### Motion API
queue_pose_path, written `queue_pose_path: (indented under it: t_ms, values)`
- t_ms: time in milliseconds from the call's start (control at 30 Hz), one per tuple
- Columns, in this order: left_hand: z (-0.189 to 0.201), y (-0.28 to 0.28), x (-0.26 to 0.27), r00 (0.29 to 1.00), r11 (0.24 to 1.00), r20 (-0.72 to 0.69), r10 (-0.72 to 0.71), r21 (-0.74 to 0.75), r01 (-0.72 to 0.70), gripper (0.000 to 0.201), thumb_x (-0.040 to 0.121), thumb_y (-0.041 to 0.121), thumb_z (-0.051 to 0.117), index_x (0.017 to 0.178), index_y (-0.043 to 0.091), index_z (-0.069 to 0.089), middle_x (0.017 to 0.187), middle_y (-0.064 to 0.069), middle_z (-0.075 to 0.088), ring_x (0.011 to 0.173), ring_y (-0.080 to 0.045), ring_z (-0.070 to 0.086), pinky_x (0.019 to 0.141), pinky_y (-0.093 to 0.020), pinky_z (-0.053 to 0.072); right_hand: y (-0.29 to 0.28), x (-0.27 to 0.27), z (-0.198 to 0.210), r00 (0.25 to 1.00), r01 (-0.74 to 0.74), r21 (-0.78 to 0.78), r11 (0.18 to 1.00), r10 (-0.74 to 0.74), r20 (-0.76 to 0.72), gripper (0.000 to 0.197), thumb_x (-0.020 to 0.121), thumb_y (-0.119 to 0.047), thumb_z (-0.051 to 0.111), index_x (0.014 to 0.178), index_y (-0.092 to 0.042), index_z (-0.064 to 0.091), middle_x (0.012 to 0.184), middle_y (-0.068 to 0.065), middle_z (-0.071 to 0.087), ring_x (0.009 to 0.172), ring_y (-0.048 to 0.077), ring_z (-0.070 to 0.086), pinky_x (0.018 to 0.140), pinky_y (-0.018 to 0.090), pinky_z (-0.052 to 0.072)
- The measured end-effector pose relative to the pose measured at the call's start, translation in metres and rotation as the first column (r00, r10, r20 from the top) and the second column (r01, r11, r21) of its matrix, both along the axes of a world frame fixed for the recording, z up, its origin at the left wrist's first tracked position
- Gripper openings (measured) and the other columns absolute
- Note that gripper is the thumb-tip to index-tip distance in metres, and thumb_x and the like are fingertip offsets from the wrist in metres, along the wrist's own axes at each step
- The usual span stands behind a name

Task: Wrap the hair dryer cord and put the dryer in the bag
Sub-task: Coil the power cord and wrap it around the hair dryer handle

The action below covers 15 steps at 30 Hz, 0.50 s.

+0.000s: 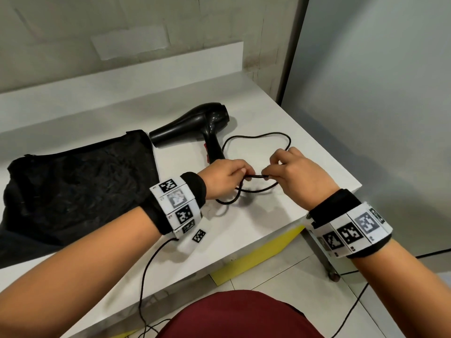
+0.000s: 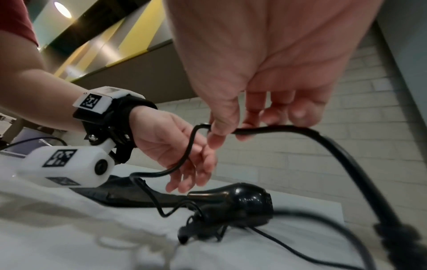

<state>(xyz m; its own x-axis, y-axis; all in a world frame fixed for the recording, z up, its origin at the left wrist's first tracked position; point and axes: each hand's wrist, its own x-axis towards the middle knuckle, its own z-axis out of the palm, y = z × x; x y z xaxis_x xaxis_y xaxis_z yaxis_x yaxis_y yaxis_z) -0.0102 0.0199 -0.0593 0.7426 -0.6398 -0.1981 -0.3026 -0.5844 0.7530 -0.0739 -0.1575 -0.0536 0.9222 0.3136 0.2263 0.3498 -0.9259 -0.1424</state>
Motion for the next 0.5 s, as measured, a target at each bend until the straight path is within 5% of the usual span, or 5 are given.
queue_pose_path:
  t_ms: [133,200,300,367,500]
  values:
    - [0.020,0.009,-0.010,0.974,0.985,-0.214,-0.072,-0.172,0.035,0.029,0.099,0.015,0.030,0.101,0.007,0.059,0.065,0.006,0.054,0.061,-0.008,0.051,0.059,-0.008,0.040,0.011,0.001,0.010,0.994,0.054,-0.018,0.998,-0.052,0.096,0.028,0.080,-0.027,0.043,0.075,-0.025,0.071,0.076,0.000,0.064,0.068,0.029,0.058,0.057,0.028,0.038]
    - [0.027,0.013,-0.002,0.990,0.982,-0.123,-0.066,-0.186,0.043,0.026,0.096,0.024,0.038,0.085,0.021,0.061,0.062,-0.003,0.053,0.059,-0.016,0.045,0.061,-0.021,0.042,0.016,0.004,0.012,0.994,0.096,-0.001,0.995,-0.096,0.056,0.020,0.085,-0.023,0.049,0.085,-0.023,0.069,0.086,0.001,0.066,0.081,0.032,0.058,0.065,0.032,0.037]
    - [0.037,0.019,0.014,0.995,0.990,0.091,-0.027,-0.132,0.039,0.025,0.081,0.043,0.037,0.071,0.034,0.058,0.086,-0.027,0.061,0.074,-0.038,0.054,0.077,-0.041,0.049,0.017,0.010,0.010,0.975,0.190,0.005,0.982,-0.189,-0.118,0.020,0.093,-0.021,0.046,0.108,-0.020,0.059,0.108,0.000,0.063,0.104,0.030,0.049,0.082,0.037,0.035]
    - [0.044,0.023,0.021,0.981,0.993,0.192,-0.004,-0.114,0.026,0.022,0.080,0.039,0.035,0.072,0.036,0.055,0.094,-0.026,0.065,0.087,-0.040,0.059,0.086,-0.049,0.047,0.015,0.011,0.008,0.944,0.248,0.056,0.967,-0.229,-0.238,0.020,0.094,-0.023,0.043,0.108,-0.016,0.056,0.108,0.003,0.062,0.102,0.029,0.050,0.085,0.038,0.038]
    - [0.055,0.032,0.039,0.972,0.988,0.234,0.015,-0.151,0.021,0.022,0.080,0.046,0.038,0.074,0.034,0.055,0.085,-0.017,0.064,0.081,-0.033,0.058,0.090,-0.049,0.048,0.006,0.012,0.005,0.915,0.298,0.229,0.927,-0.209,-0.345,0.021,0.094,-0.018,0.044,0.103,-0.012,0.061,0.089,0.002,0.058,0.079,0.021,0.050,0.071,0.028,0.037]
